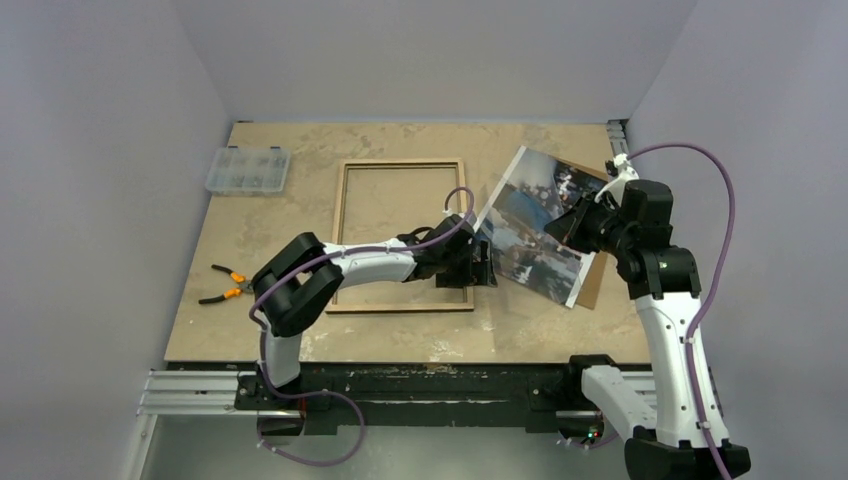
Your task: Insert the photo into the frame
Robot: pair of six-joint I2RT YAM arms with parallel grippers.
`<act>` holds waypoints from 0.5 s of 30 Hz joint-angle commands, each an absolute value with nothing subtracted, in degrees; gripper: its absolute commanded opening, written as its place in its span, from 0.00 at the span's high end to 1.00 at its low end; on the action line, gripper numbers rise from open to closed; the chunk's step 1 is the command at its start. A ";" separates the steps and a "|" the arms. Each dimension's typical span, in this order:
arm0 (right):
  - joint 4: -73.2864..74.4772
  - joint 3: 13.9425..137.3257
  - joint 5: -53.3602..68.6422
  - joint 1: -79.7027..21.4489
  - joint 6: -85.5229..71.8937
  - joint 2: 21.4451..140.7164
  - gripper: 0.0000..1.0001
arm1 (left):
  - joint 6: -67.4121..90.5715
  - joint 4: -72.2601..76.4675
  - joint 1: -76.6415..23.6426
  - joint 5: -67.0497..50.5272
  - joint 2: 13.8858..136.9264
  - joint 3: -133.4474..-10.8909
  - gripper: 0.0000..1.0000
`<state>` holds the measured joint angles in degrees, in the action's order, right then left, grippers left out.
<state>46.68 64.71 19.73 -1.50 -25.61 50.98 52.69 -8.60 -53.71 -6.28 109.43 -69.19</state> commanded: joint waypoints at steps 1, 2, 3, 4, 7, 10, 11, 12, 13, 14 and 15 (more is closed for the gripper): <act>45.86 66.84 18.55 -1.58 -24.87 49.97 1.00 | 54.38 -5.90 -55.29 -10.30 112.69 -70.17 0.12; 45.81 66.72 18.59 -1.56 -24.91 49.93 1.00 | 54.50 -5.70 -55.48 -10.48 112.78 -70.34 0.12; 45.84 66.59 18.70 -1.54 -24.88 49.88 1.00 | 54.56 -5.51 -55.73 -10.70 112.96 -70.58 0.12; 45.73 66.43 18.74 -1.52 -25.02 49.84 1.00 | 54.50 -5.39 -55.99 -10.86 113.06 -70.77 0.13; 45.62 66.34 18.97 -1.58 -24.98 49.75 1.00 | 54.38 -5.05 -56.78 -11.33 113.20 -71.25 0.14; 45.49 66.31 19.07 -1.58 -25.05 49.66 1.00 | 54.16 -5.03 -57.30 -11.42 113.12 -71.30 0.14; 45.37 66.23 19.15 -1.58 -25.06 49.59 1.00 | 54.08 -5.06 -57.39 -11.33 112.96 -71.24 0.14; 45.19 66.10 19.22 -1.58 -25.07 49.57 1.00 | 54.10 -4.96 -57.44 -11.19 112.63 -71.09 0.14; 45.21 66.05 19.30 -1.47 -25.05 49.50 1.00 | 53.98 -4.76 -57.40 -11.23 112.30 -70.84 0.14; 45.13 65.82 19.38 -1.57 -25.12 49.41 1.00 | 53.74 -4.50 -57.44 -11.17 111.80 -70.51 0.14; 44.87 65.61 19.67 -1.55 -25.24 49.40 1.00 | 53.49 -4.41 -57.40 -10.84 111.12 -70.11 0.14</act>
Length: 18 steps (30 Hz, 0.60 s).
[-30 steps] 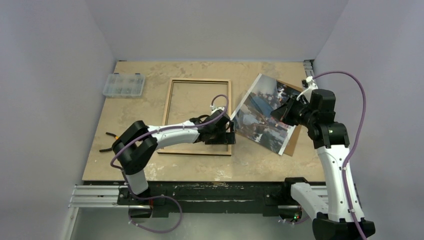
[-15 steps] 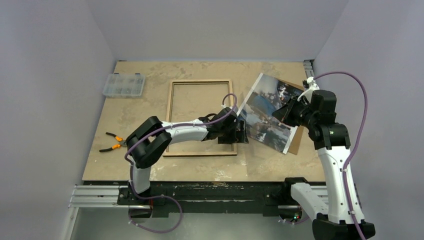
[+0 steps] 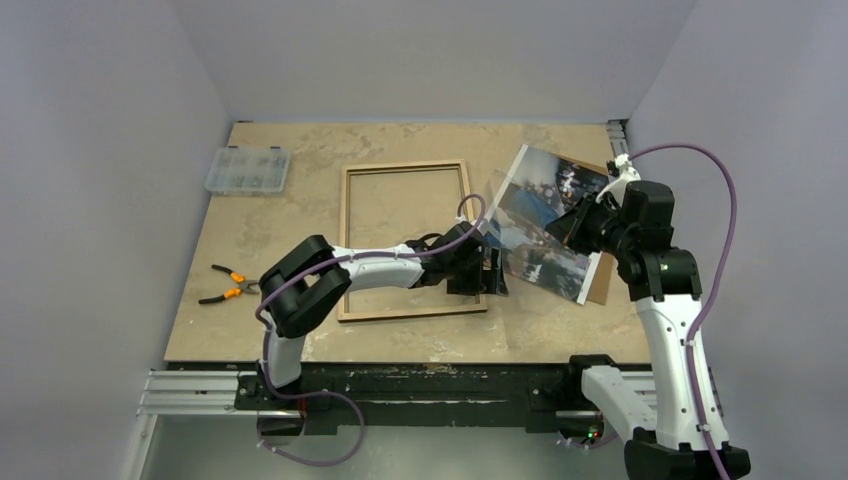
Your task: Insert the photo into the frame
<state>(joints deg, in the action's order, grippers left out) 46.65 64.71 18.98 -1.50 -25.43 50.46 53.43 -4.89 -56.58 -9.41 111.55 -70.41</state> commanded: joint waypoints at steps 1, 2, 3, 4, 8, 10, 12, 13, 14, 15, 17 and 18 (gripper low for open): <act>44.83 65.57 19.88 -1.57 -25.33 49.44 1.00 | 53.11 -4.44 -57.39 -10.60 110.28 -69.68 0.14; 44.82 65.49 19.90 -1.58 -25.38 49.52 1.00 | 52.74 -4.52 -57.39 -10.37 109.25 -69.21 0.14; 44.82 65.56 20.02 -1.57 -25.40 49.61 1.00 | 52.05 -4.84 -57.35 -9.71 107.75 -68.79 0.14; 45.05 65.75 20.07 -1.54 -25.40 49.65 1.00 | 51.48 -5.91 -57.31 -8.74 106.51 -68.45 0.14; 45.17 65.87 20.29 -1.51 -25.49 49.44 1.00 | 50.22 -6.61 -57.09 -6.18 101.85 -66.25 0.13; 45.24 66.04 20.43 -1.56 -25.51 49.40 1.00 | 50.26 -7.02 -57.04 -5.84 100.95 -65.85 0.13; 45.20 66.19 20.52 -1.58 -25.57 49.55 1.00 | 50.38 -7.67 -57.08 -5.35 101.02 -65.91 0.13; 45.32 66.46 20.56 -1.52 -25.59 49.69 1.00 | 50.41 -7.73 -57.05 -5.36 101.25 -65.92 0.13; 45.35 66.77 20.57 -1.57 -25.59 49.78 1.00 | 50.44 -7.92 -57.04 -5.36 101.64 -65.96 0.13; 45.49 67.16 20.57 -1.58 -25.60 49.89 1.00 | 50.45 -8.18 -57.09 -5.36 102.07 -66.04 0.13; 45.70 68.02 20.40 -1.52 -25.60 50.16 1.00 | 50.67 -8.48 -57.11 -5.44 103.14 -66.09 0.14; 45.74 68.48 20.39 -1.52 -25.70 50.25 1.00 | 50.78 -8.59 -57.13 -5.62 103.60 -66.05 0.14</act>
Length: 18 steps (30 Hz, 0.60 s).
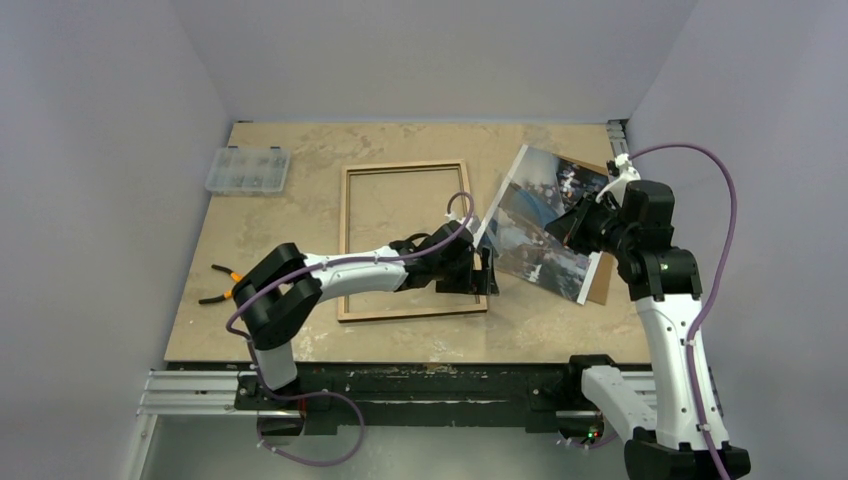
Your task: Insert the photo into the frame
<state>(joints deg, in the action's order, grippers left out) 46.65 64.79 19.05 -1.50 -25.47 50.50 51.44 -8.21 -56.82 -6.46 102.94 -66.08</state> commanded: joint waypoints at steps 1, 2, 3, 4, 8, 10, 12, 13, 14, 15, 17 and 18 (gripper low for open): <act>45.63 68.95 20.39 -1.57 -25.67 50.38 1.00 | 50.86 -8.72 -57.19 -5.77 103.88 -65.95 0.15; 45.64 69.25 20.47 -1.56 -25.96 50.61 1.00 | 51.01 -8.86 -57.33 -5.88 104.10 -65.50 0.15; 45.62 69.72 20.70 -1.57 -26.42 50.88 1.00 | 51.06 -8.74 -57.53 -6.03 104.22 -64.95 0.15; 45.91 70.27 20.81 -1.58 -26.53 51.16 1.00 | 51.05 -8.75 -57.77 -6.07 104.19 -64.36 0.16; 46.41 71.43 19.60 -1.54 -26.60 51.16 1.00 | 51.34 -8.29 -58.01 -6.81 103.90 -62.03 0.17; 46.25 71.41 19.55 -1.58 -26.79 51.04 1.00 | 51.25 -8.13 -58.28 -7.40 103.57 -61.26 0.18; 46.32 71.63 19.47 -1.57 -26.76 51.30 1.00 | 51.15 -8.12 -59.04 -7.71 103.22 -60.52 0.19; 46.32 71.67 19.37 -1.56 -26.72 51.39 1.00 | 51.22 -8.09 -59.59 -7.65 103.11 -60.18 0.19; 46.26 71.60 19.20 -1.54 -26.72 51.41 1.00 | 51.40 -7.97 -60.16 -7.66 102.97 -59.86 0.20; 46.17 71.59 19.16 -1.57 -26.72 51.42 1.00 | 51.48 -7.87 -60.77 -7.63 102.82 -59.67 0.20; 46.06 71.77 19.09 -1.53 -26.64 51.42 1.00 | 51.65 -7.35 -61.89 -7.49 102.26 -59.40 0.20; 46.10 71.88 18.95 -1.53 -26.51 51.37 1.00 | 51.72 -6.73 -62.17 -7.58 101.77 -59.26 0.20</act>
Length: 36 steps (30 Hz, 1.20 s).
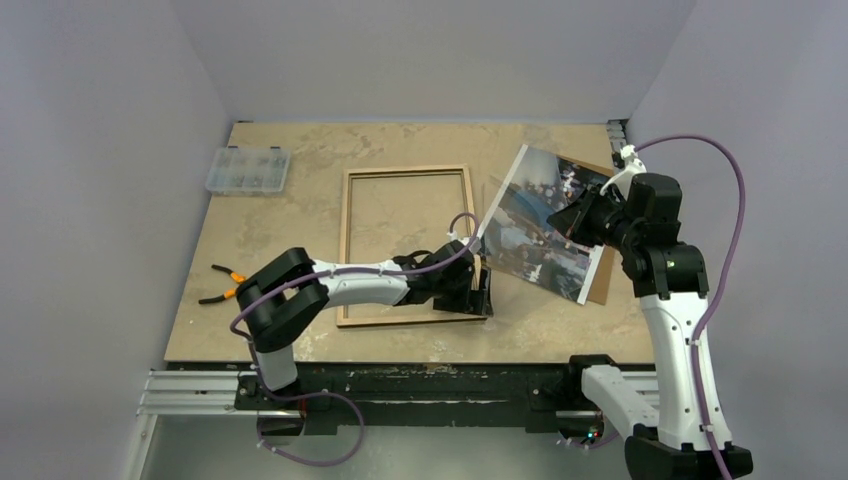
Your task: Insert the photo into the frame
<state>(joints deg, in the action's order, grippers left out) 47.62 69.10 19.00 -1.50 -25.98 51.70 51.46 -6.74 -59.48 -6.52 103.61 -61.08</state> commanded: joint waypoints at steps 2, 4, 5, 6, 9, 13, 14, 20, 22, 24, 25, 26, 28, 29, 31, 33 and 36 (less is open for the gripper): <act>46.10 72.11 18.50 -1.56 -26.20 51.13 1.00 | 51.98 -5.75 -62.23 -8.05 100.30 -58.99 0.19; 46.15 72.16 17.82 -1.57 -25.96 50.62 1.00 | 51.46 -6.50 -62.15 -7.22 97.34 -59.46 0.18; 46.15 72.18 17.73 -1.54 -25.83 50.48 1.00 | 51.01 -7.43 -62.14 -6.49 95.79 -59.93 0.17; 46.21 72.29 17.74 -1.57 -25.69 50.50 1.00 | 50.45 -8.38 -62.07 -5.59 94.16 -60.46 0.15; 46.74 72.85 18.35 -1.58 -25.26 51.18 1.00 | 49.29 -10.91 -61.12 -3.51 88.87 -60.77 0.12; 46.17 72.50 19.23 -1.61 -25.49 51.39 1.00 | 48.75 -11.90 -57.51 -2.60 80.82 -58.18 0.10; 45.95 72.37 19.55 -1.56 -25.63 51.46 1.00 | 48.80 -11.91 -56.30 -2.68 78.61 -56.86 0.09; 45.48 71.08 20.63 -1.56 -26.18 51.94 1.00 | 49.35 -14.29 -46.00 -2.05 62.82 -45.63 0.07; 44.93 70.43 21.70 -1.57 -26.63 52.03 1.00 | 49.36 -17.63 -41.54 -1.04 55.94 -41.97 0.07; 44.59 70.08 22.52 -1.58 -27.18 52.31 1.00 | 49.20 -21.41 -37.01 -0.28 50.61 -38.72 0.06; 44.33 69.83 23.03 -1.58 -27.52 52.44 1.00 | 48.93 -24.81 -34.99 0.69 48.35 -37.69 0.06; 43.96 69.59 23.69 -1.58 -27.88 52.61 1.00 | 48.79 -27.89 -32.95 2.46 46.26 -37.10 0.06; 43.00 69.23 24.93 -1.54 -28.75 52.92 1.00 | 48.30 -33.90 -29.70 5.54 43.72 -36.67 0.06; 42.78 69.30 25.48 -1.57 -29.05 53.18 1.00 | 48.07 -36.43 -28.15 6.57 43.20 -36.65 0.06; 42.36 69.21 26.41 -1.48 -29.60 53.62 1.00 | 47.40 -39.78 -26.01 7.99 43.81 -36.89 0.07; 42.00 68.98 27.19 -1.58 -29.89 54.00 1.00 | 46.67 -41.53 -25.42 9.54 46.26 -37.48 0.08; 41.27 68.19 27.92 -1.58 -30.40 54.37 1.00 | 44.41 -40.18 -25.30 8.67 51.56 -38.58 0.10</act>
